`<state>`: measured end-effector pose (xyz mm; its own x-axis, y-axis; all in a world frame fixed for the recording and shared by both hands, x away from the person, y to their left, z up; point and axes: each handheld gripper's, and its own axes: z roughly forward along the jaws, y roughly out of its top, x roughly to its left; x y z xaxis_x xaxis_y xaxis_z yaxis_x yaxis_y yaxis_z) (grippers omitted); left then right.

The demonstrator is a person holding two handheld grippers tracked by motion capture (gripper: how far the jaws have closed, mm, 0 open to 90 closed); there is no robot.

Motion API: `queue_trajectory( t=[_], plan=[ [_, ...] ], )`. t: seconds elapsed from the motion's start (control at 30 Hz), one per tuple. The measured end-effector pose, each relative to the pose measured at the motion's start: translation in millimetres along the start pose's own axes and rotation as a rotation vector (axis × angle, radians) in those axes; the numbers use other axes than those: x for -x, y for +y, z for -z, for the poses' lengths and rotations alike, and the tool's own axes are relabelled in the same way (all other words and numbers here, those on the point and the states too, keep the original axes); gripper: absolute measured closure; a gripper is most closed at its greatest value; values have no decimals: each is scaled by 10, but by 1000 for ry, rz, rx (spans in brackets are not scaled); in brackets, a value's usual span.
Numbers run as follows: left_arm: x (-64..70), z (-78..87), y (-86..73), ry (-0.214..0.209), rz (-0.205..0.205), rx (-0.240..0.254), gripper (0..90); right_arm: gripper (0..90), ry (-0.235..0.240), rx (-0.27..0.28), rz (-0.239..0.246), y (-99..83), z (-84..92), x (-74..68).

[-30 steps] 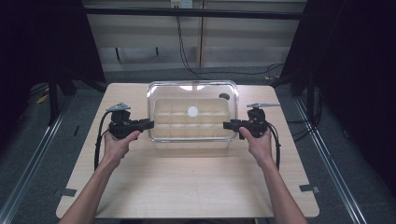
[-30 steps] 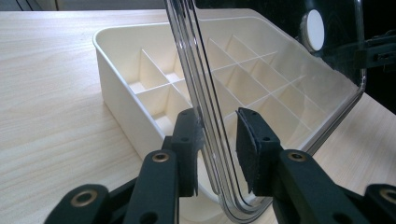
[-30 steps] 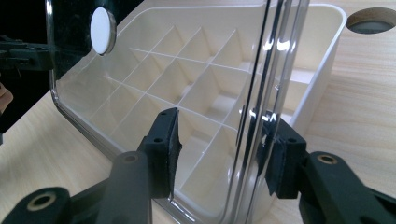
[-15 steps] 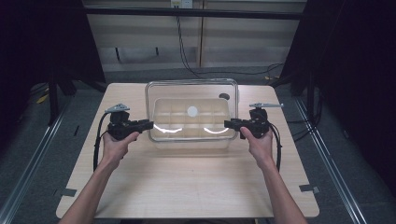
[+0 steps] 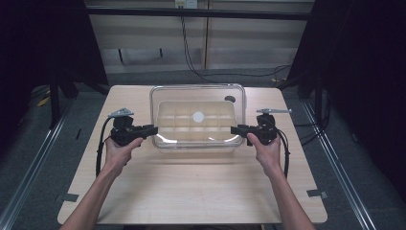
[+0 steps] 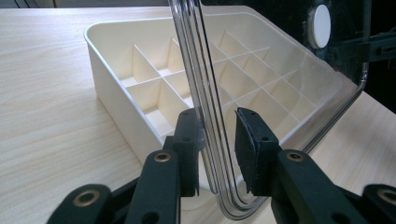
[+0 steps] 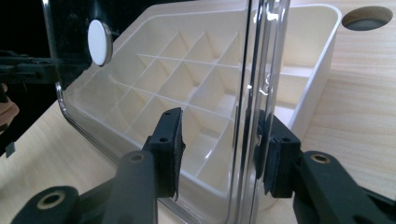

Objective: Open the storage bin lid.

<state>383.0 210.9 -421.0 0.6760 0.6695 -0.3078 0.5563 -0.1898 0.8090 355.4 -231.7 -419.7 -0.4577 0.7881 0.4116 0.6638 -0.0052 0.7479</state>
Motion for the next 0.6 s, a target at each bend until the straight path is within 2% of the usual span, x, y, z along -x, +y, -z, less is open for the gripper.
queue_trajectory(
  t=[0.2, 0.43, 0.6],
  plan=[
    [47, 45, 11, -11, 0, 16, 718, 567, 1, 12, 9, 2, 63, -33],
    [90, 59, -7, -17, -20, 15, 720, 568, -1, 14, 6, -11, 121, -46],
    [101, 78, -22, -26, -19, 7, 719, 568, -5, 18, -2, -32, 144, -67]
  ],
)
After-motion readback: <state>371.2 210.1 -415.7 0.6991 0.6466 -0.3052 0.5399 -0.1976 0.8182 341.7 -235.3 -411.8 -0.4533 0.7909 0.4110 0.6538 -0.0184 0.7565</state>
